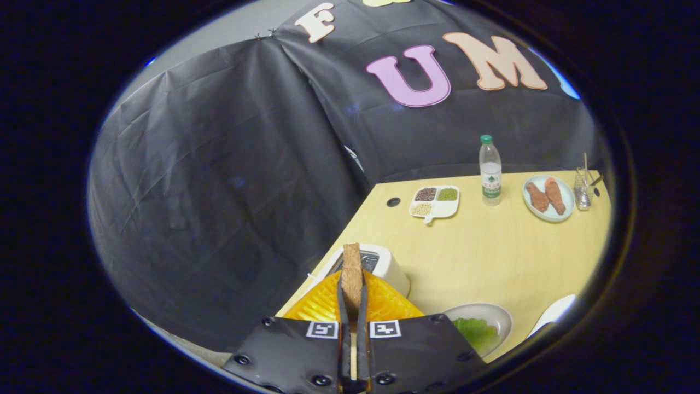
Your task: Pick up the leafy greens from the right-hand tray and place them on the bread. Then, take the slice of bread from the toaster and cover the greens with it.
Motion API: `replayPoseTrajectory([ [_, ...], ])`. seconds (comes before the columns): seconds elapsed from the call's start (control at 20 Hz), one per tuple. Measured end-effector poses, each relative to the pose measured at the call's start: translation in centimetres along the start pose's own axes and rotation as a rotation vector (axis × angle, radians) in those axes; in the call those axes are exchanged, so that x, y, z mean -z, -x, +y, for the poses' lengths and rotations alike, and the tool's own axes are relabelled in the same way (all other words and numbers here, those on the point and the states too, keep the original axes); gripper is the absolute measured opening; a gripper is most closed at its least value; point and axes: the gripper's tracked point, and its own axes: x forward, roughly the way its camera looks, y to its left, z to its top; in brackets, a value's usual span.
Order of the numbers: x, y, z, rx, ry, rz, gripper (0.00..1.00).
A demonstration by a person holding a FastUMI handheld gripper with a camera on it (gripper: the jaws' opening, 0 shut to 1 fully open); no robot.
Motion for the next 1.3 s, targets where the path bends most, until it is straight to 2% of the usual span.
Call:
replayPoseTrajectory([
  [0.35, 3.6, 2.0, -5.9, 0.084, -0.097, 0.022, 0.07],
  [1.0, 11.7, 2.4, -14.7, 0.194, -0.232, 0.112, 0.07],
  [1.25, 13.8, 2.8, -16.9, 0.232, -0.224, 0.138, 0.11],
  [1.3, 14.0, 2.7, -17.5, 0.243, -0.216, 0.144, 0.19],
])
